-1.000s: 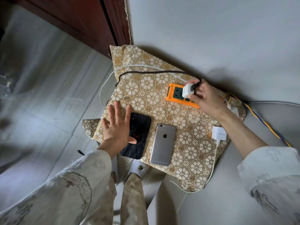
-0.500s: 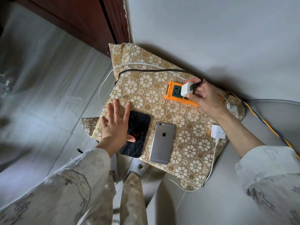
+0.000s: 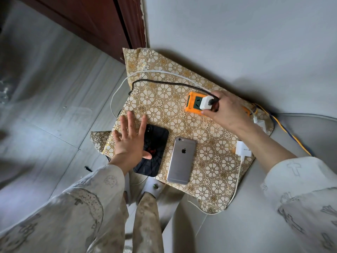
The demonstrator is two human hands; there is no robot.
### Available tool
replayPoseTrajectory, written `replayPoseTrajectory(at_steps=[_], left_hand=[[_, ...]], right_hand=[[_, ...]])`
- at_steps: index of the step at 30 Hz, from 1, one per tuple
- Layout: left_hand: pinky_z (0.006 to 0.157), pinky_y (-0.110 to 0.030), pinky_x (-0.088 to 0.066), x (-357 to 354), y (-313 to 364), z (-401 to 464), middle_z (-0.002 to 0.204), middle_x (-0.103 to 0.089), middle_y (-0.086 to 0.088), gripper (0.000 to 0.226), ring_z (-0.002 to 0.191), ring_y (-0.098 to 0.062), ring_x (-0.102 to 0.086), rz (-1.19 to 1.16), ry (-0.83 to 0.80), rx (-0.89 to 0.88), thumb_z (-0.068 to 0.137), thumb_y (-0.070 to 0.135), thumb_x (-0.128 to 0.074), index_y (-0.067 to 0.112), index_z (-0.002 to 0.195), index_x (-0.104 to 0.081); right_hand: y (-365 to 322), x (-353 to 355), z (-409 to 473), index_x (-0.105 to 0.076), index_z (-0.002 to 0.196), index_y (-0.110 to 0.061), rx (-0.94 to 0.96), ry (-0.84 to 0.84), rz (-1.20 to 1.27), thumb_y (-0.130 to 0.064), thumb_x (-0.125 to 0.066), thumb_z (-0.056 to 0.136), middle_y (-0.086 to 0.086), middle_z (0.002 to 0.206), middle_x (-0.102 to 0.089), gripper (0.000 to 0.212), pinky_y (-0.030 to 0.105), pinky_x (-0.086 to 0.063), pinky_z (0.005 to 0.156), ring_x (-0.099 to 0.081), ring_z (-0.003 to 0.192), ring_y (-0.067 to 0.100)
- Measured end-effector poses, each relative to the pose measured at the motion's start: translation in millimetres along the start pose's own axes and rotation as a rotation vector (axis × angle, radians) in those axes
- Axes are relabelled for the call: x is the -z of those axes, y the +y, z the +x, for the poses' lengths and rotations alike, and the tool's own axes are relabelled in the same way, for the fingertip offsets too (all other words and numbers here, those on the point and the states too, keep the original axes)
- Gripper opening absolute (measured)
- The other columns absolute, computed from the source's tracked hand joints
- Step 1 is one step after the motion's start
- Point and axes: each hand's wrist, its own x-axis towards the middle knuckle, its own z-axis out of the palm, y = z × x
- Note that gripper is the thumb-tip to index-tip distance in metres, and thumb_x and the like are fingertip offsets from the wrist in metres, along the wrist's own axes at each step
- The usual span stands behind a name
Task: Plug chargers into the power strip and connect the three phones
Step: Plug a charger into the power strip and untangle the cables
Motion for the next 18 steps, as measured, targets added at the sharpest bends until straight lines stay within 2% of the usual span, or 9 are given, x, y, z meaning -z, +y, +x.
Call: replayPoseTrajectory(at_steps=[5, 9, 14, 18], left_hand=[[0.112, -0.06, -0.003, -3.1, -2.1, 1.5, 0.144, 0.039, -0.017, 0.128, 0.135, -0.039, 0.03, -0.005, 0.013, 0.002, 0.066, 0.047, -0.072, 0.027, 0.135, 0.033], [0.112, -0.059, -0.005, -5.3, -2.3, 2.8, 0.144, 0.039, -0.018, 0.13, 0.135, -0.039, 0.028, 0.011, 0.027, 0.013, 0.064, 0.049, -0.073, 0.028, 0.134, 0.034], [0.112, -0.057, -0.004, -5.5, -0.9, 2.7, 0.144, 0.039, -0.018, 0.13, 0.135, -0.039, 0.028, 0.018, 0.04, 0.019, 0.064, 0.05, -0.072, 0.027, 0.132, 0.036], [0.112, -0.056, -0.004, -5.3, 0.8, 3.6, 0.145, 0.038, -0.018, 0.131, 0.136, -0.039, 0.027, 0.022, 0.04, 0.034, 0.063, 0.05, -0.073, 0.027, 0.132, 0.036]], right_hand=[[-5.0, 0.4, 5.1, -0.052, 0.124, -0.004, 0.051, 0.003, -0.066, -0.022, -0.07, 0.078, 0.015, 0.117, -0.058, 0.052, 0.028, -0.039, 0.088, -0.054, 0.107, 0.028], [-3.0, -0.3, 7.0, -0.053, 0.125, -0.004, 0.073, -0.003, -0.081, -0.018, -0.071, 0.078, 0.015, 0.114, -0.06, 0.052, 0.02, -0.033, 0.082, -0.056, 0.101, 0.026], [-0.8, -4.3, 4.4, -0.053, 0.124, -0.003, 0.089, -0.001, -0.053, -0.016, -0.069, 0.079, 0.016, 0.113, -0.059, 0.05, 0.032, -0.044, 0.09, -0.058, 0.103, 0.03], [0.1, -8.3, 3.5, -0.053, 0.121, -0.002, 0.094, -0.001, -0.046, -0.018, -0.068, 0.079, 0.014, 0.112, -0.058, 0.047, 0.035, -0.046, 0.091, -0.058, 0.101, 0.028]])
